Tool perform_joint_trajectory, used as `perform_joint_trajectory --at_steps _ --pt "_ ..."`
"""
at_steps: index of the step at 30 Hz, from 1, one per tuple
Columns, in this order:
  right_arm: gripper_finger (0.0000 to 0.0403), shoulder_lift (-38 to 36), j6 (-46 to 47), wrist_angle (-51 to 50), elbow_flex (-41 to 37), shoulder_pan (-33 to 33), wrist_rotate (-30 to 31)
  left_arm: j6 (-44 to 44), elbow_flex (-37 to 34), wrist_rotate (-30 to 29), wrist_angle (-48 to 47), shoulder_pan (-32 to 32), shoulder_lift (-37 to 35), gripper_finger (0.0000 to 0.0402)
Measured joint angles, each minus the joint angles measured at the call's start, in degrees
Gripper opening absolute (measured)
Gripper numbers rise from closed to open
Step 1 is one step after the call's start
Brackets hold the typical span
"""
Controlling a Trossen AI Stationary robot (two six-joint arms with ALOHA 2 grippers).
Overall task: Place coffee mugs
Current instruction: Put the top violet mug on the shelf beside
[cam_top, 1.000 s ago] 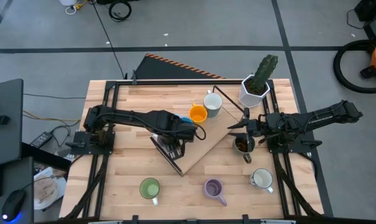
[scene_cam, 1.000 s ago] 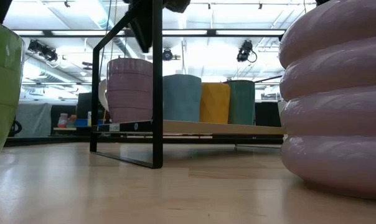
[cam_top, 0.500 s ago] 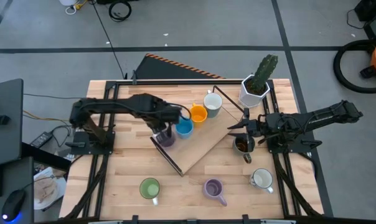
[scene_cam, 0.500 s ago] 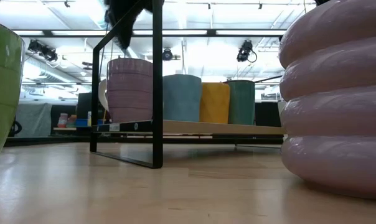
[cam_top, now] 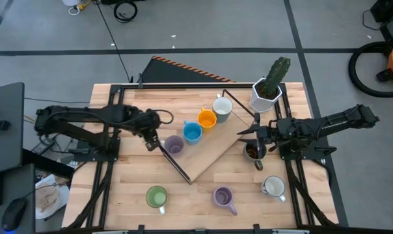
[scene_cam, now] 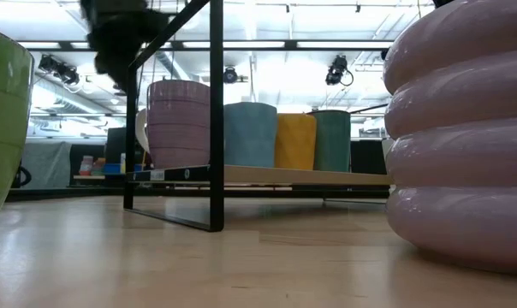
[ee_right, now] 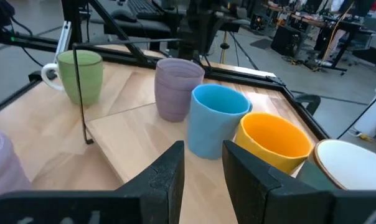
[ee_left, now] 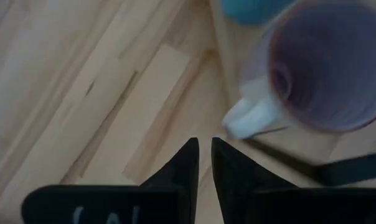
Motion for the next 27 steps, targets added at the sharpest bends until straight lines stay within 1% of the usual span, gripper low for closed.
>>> perform_joint_trajectory --at_steps 3,7,9,14,20,27 --pt "0.0114 0.1 -1.5 0.8 0.0 0.0 1.9 2.4 -4.9 -0.7 0.7 -1.0 -3.0 0.0054" --pt "0.0114 0.1 -1.7 0.3 0.0 -0.1 5.3 5.2 -9.9 -2.0 3.0 -3.1 -3.9 0.0088" --pt "0.0114 0.3 -1.7 0.3 0.0 -0.1 5.5 6.6 -11.4 -2.1 3.4 -4.0 -3.9 0.0107" --pt "0.0114 0.6 -1.4 0.2 0.0 -0.1 5.5 10.6 -14.3 -4.1 9.1 -4.5 -3.7 0.0141" --pt "0.0114 0.5 0.6 0.2 0.0 0.0 4.8 15.3 -17.4 -3.3 16.1 -4.4 -3.7 0.0148" --pt "0.0114 0.5 1.0 0.1 0.0 0.0 4.4 15.5 -18.7 -1.6 21.1 -4.0 -3.7 0.0148"
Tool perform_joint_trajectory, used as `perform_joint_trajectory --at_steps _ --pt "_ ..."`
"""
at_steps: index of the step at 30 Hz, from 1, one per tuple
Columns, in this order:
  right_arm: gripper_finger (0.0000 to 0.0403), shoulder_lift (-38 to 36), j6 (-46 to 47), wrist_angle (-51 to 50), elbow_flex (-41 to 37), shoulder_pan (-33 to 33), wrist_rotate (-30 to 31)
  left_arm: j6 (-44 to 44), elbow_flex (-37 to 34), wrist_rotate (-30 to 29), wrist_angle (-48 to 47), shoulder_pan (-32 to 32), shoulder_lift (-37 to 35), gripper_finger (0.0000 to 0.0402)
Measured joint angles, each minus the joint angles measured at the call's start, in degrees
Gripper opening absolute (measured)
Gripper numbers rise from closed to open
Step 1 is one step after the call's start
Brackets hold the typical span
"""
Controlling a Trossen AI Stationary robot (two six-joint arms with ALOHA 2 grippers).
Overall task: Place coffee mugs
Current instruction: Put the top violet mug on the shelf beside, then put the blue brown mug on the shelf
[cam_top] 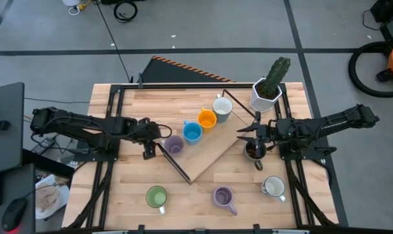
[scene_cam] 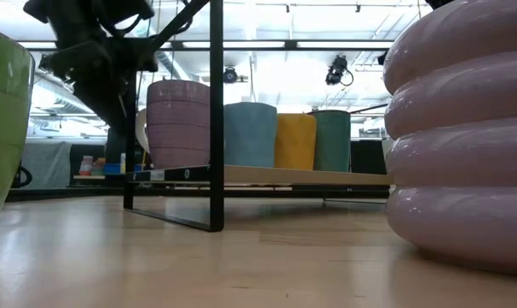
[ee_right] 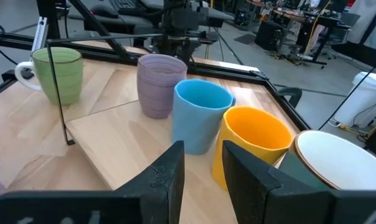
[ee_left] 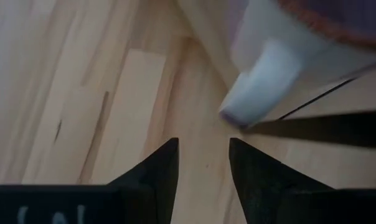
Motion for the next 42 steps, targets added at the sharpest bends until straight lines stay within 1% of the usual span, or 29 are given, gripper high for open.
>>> perform_joint_trajectory --at_steps 5,13,18,27,35,40,42 --pt "0.0114 0.0 0.0 0.0 0.0 0.0 0.0 1.0 0.0 -0.1 2.1 0.0 0.0 0.0148" --pt "0.0114 0.0 -0.2 0.4 0.0 0.0 0.0 0.7 0.0 -3.9 2.6 0.0 0.0 0.0148" --pt "0.0114 0.0 -0.2 0.5 0.0 0.0 0.0 -0.3 0.0 -4.0 4.4 0.0 0.0 0.0148" --pt "0.0114 0.0 0.1 0.4 0.0 0.0 0.0 -0.8 0.0 -3.9 3.5 0.0 -1.1 0.0148" --pt "0.0114 1.3 2.1 0.7 0.4 0.0 -0.5 0.9 0.0 -6.1 2.0 0.0 -7.3 0.0148" --pt "0.0114 4.6 3.0 -2.4 4.6 0.1 0.1 4.0 0.0 -5.9 3.7 1.7 -10.3 0.0133" --pt "0.0114 5.7 3.6 -4.2 6.0 0.1 0.9 5.5 0.0 -4.8 5.3 2.4 -10.7 0.0126"
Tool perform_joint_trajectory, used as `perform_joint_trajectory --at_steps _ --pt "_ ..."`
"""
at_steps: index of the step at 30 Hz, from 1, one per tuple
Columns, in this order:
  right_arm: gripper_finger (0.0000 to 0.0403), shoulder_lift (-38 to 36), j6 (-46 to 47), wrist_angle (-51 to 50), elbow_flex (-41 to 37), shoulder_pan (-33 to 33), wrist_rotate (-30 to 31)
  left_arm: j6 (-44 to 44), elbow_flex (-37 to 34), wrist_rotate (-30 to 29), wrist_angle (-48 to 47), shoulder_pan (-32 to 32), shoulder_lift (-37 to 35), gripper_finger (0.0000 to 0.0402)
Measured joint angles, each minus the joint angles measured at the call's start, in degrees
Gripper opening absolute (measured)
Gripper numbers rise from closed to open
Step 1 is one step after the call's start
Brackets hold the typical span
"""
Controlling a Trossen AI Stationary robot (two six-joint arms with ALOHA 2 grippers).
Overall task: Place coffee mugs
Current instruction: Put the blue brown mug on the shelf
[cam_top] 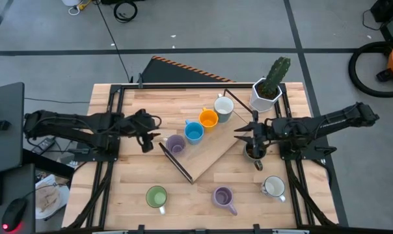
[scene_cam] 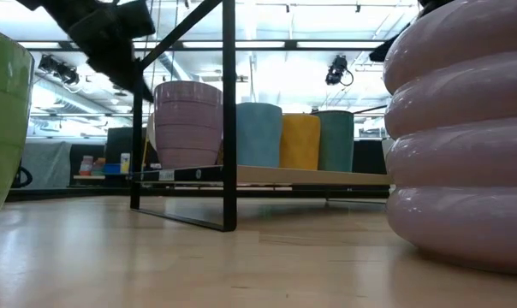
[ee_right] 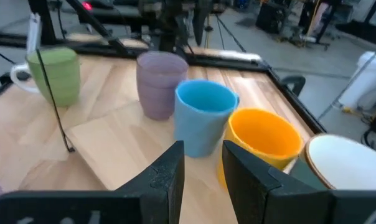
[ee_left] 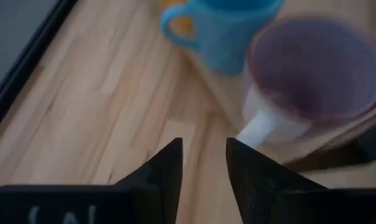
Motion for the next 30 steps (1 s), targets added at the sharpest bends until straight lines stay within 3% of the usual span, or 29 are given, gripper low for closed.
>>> perform_joint_trajectory --at_steps 8,23,30 --pt "0.0114 3.9 5.5 -7.1 5.4 3.0 4.7 5.5 0.0 5.0 2.5 2.4 -0.7 0.0116" --pt "0.0114 12.3 11.3 -7.7 11.6 11.1 14.4 13.8 -0.2 11.2 10.8 2.4 -1.7 0.0116" --pt "0.0114 13.0 13.4 -10.4 14.7 11.0 14.9 16.1 -10.5 13.2 24.5 2.5 -5.1 0.0116"
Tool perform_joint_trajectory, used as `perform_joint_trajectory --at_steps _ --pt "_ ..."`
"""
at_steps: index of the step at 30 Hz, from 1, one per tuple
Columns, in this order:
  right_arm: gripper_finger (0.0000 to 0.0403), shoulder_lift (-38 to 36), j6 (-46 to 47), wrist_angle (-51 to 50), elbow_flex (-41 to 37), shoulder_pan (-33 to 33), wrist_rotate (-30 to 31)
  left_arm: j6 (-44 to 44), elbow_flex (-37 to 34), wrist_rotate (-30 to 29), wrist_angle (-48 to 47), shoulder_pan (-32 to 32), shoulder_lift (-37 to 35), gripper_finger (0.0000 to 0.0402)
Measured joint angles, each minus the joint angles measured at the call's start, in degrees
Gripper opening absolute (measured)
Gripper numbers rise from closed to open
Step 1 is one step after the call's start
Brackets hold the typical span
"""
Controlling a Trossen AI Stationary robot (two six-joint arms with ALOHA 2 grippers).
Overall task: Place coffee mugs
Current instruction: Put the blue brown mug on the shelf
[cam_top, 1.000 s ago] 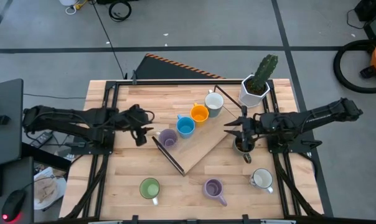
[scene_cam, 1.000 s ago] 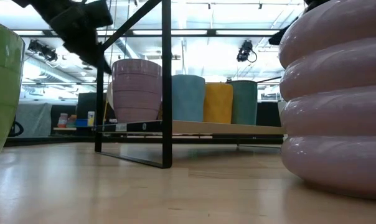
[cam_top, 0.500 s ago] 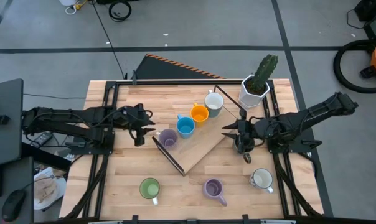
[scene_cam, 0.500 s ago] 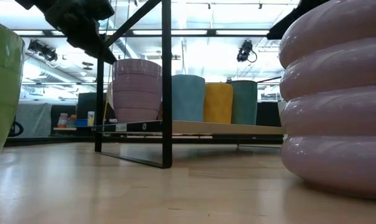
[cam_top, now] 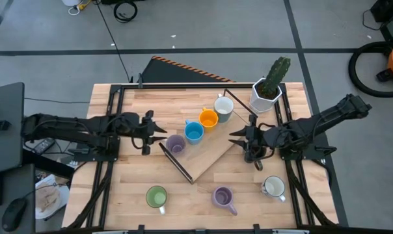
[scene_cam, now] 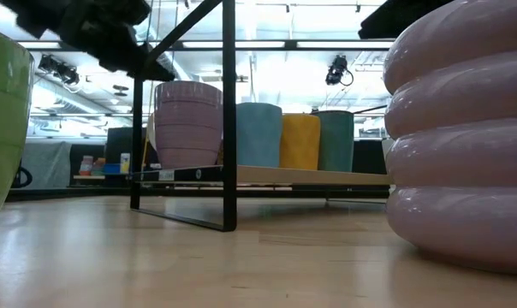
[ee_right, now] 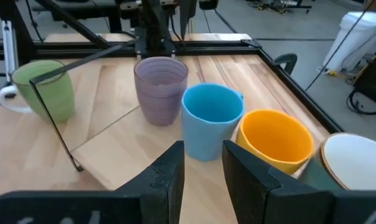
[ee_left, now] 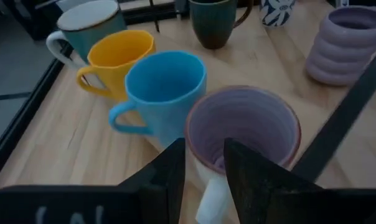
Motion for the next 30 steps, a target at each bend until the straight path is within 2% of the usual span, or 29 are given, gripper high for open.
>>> perform_joint_trajectory --at_steps 4,9,18,22,25,30 --pt "0.0114 0.0 1.6 -0.4 0.9 0.0 0.0 -1.0 -5.0 -0.2 7.6 0.0 -4.9 0.0116" --pt "0.0114 0.0 4.5 -0.4 0.9 0.0 0.0 -2.5 -9.9 -0.3 12.6 0.0 -11.5 0.0116" --pt "0.0114 2.4 7.8 1.3 0.9 0.0 -0.3 -6.4 -15.6 -0.3 17.9 -1.1 -19.8 0.0116" --pt "0.0114 3.9 9.3 -0.8 3.5 -0.2 0.4 -8.3 -16.9 -0.3 20.5 -1.8 -21.6 0.0116" --pt "0.0114 5.4 11.6 -5.0 6.6 -0.8 0.6 -8.7 -16.9 -0.3 23.0 -2.3 -22.2 0.0116" --pt "0.0114 8.7 16.9 -17.2 13.2 -1.2 1.1 -7.3 -16.9 -2.1 23.9 -3.7 -22.1 0.0116"
